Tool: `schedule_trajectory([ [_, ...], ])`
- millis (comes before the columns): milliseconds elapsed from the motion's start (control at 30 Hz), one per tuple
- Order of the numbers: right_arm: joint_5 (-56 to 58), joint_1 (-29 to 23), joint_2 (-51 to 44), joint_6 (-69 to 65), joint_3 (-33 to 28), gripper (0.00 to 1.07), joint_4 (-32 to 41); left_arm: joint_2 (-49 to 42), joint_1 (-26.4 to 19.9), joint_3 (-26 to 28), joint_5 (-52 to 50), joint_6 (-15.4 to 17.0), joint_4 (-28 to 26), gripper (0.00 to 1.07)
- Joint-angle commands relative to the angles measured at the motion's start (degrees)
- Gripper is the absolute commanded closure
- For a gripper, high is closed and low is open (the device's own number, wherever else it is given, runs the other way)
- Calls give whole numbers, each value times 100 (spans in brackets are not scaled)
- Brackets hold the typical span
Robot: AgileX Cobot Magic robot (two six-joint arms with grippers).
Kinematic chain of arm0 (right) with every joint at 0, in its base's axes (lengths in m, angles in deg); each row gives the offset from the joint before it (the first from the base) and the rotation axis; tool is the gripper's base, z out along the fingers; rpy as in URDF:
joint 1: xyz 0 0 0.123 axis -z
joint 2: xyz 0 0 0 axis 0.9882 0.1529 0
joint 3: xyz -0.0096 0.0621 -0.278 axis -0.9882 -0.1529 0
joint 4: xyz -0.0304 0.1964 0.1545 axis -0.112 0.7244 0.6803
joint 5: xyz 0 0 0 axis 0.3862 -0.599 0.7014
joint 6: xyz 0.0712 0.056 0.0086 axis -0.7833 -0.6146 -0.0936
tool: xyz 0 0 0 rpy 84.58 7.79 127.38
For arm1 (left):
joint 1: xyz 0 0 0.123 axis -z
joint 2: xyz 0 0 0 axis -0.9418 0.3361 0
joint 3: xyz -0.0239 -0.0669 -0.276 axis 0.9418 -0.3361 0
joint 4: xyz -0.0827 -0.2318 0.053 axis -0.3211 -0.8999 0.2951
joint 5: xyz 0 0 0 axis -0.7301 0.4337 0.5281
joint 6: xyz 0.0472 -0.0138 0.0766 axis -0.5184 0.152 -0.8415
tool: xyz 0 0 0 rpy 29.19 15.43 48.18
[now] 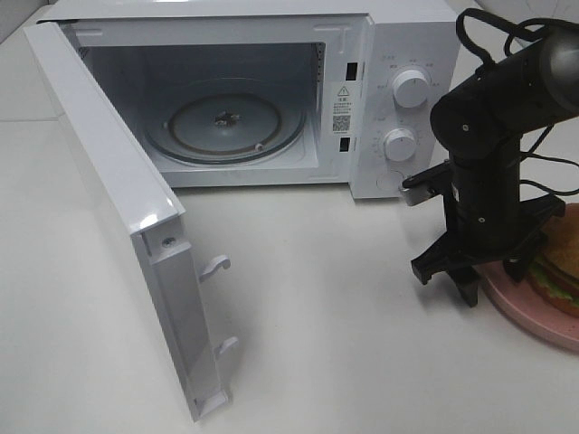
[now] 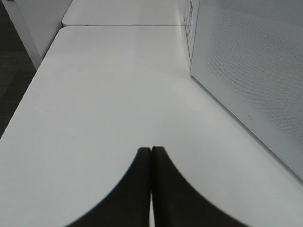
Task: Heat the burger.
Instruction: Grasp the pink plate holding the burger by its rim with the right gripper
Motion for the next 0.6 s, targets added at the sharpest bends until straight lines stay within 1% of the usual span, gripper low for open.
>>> schedule_trajectory([
  [33,-6,-6,17,-92,11,54,-109,-120,-17,-11,-74,6,-29,106],
  [267,-138,-6,17,-92,11,56,-109,-120,-17,-11,-74,6,-29,106],
  [433,-120,-6,17,-29,11,61,-86,-120,-17,-11,-74,6,-29,106],
  [600,-132,-6,17,-23,11,61,-86,-120,-17,-11,-74,6,-29,106],
])
